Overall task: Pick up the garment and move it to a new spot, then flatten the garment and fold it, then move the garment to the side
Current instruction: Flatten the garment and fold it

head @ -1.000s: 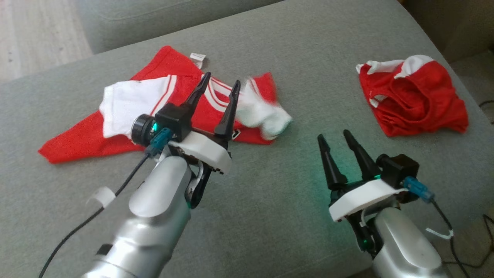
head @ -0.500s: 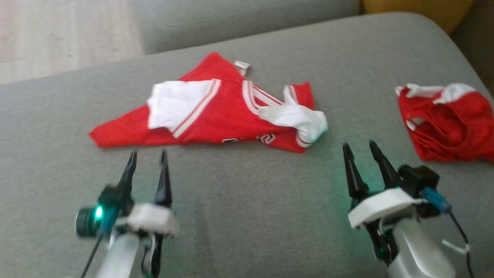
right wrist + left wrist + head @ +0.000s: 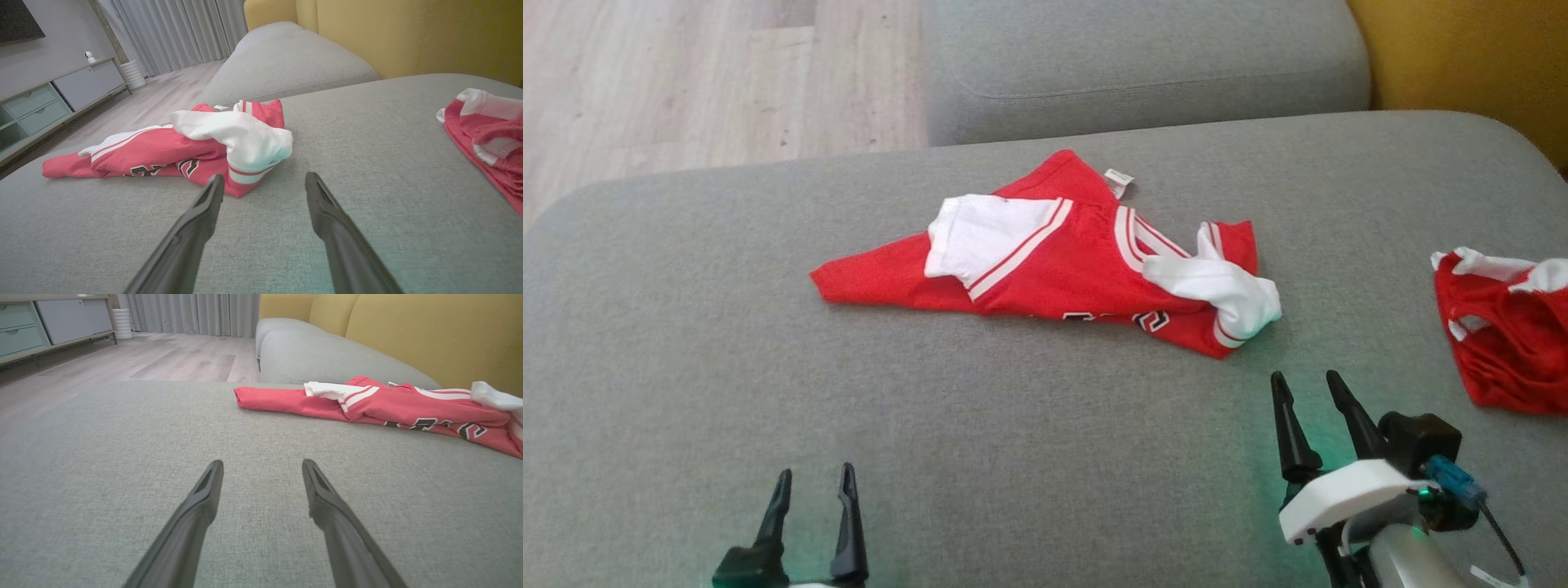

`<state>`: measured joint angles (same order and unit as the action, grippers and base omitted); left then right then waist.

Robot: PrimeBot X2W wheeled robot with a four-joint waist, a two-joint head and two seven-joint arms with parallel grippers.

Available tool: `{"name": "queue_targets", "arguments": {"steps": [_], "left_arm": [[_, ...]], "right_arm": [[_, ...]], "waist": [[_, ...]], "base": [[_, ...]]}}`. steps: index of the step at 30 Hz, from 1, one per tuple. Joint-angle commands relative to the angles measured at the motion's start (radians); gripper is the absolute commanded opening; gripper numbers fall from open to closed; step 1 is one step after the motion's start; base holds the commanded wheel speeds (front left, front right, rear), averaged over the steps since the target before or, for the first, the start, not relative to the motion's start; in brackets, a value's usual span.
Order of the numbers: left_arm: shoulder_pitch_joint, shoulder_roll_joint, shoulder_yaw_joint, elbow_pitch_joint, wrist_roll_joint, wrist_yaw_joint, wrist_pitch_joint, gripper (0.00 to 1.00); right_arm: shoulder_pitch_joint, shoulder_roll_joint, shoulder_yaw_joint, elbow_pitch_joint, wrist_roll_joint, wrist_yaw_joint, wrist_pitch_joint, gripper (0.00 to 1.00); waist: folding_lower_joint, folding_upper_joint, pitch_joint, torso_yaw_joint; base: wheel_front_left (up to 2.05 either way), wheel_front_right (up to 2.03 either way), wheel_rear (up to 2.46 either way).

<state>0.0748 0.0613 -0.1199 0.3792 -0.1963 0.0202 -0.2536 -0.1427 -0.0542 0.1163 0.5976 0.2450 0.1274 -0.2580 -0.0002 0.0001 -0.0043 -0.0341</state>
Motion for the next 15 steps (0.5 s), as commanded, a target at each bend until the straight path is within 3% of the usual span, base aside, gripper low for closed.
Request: {"name": "queue_targets", "arguments": {"steps": [1,8,15], "left_arm": [[-0.033,-0.005,0.04,-0.04,0.014,-0.011,-0.008,1.0],[-0.039,-0.01,0.031,-0.042,0.025,-0.029,-0.008,1.0],[-0.063,-0.011,-0.023,-0.04,-0.016,-0.02,-0.008,1.0]], "right_arm": [[-0.022,0.004,0.018,-0.025,-0.002,0.003,-0.004,1.0],[-0.041,0.004,0.03,-0.025,0.021,0.003,-0.004,1.0],[-0.154,0.004,0.072,-0.004,0.016,0.003,-0.004,1.0]], "waist": [[0.0002,-0.0001,-0.003,0.014],[0.0002,-0.0001,0.009,0.04],[0.0002,-0.0001,0.044,0.083]], "base": [[0.0,0.0,0.0],[0.0,0.0,0.0],[0.0,0.0,0.0]]}}
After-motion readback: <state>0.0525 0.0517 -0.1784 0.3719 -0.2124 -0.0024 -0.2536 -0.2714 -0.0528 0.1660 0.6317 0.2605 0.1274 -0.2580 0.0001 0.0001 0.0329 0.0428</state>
